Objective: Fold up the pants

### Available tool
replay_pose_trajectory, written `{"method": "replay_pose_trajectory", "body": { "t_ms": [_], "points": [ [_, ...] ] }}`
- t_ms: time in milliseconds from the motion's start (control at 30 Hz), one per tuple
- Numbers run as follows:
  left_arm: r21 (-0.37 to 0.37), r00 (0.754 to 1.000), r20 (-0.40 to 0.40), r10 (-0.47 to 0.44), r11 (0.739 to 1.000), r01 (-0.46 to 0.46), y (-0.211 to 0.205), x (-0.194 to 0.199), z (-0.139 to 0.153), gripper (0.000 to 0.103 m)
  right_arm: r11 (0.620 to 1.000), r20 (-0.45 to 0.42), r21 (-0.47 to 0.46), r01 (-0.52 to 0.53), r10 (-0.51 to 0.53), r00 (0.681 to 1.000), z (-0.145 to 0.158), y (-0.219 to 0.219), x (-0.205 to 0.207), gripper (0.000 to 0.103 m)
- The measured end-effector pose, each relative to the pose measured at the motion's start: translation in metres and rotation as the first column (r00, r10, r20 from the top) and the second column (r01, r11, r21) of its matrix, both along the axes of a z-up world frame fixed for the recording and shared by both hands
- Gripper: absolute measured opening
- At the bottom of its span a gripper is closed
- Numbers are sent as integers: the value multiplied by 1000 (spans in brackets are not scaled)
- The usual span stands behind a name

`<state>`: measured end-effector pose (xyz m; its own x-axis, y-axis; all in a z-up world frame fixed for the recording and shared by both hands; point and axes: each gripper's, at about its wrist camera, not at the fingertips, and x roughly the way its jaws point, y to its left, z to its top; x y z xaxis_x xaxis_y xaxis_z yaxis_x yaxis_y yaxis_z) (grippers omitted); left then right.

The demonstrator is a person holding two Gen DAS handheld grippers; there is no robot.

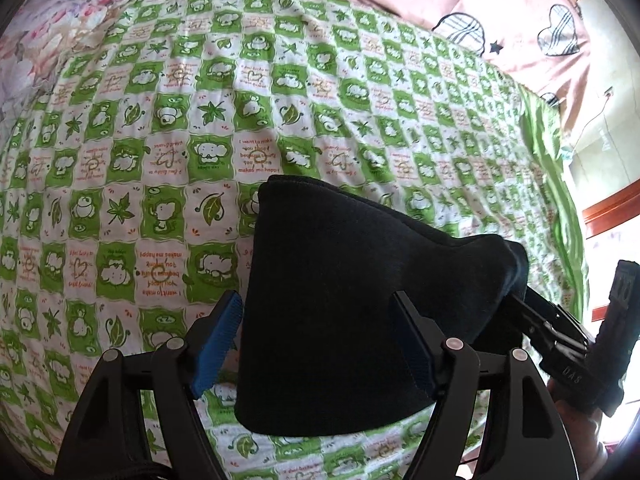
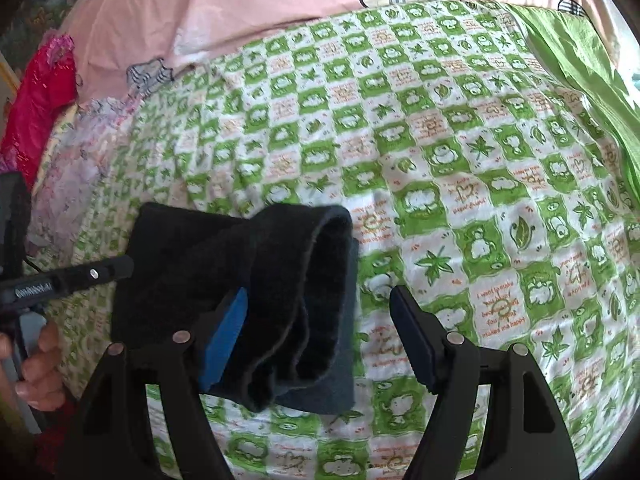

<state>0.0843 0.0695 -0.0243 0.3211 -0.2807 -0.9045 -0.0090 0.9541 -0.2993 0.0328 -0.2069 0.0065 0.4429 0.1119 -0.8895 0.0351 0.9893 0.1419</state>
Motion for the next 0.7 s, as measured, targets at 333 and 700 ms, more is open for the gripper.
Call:
{"method": "replay_pose_trajectory", "body": {
  "t_ms": [333, 700],
  "points": [
    [58, 1000, -26, 11, 998, -9, 4, 22, -24, 76, 998, -55, -18, 61, -62, 997, -19, -27, -8, 74],
    [-4, 999, -45, 24, 1000, -25, 18, 11, -12, 75, 985, 2, 144, 98, -99, 995, 13, -23, -7, 74]
  ]
}}
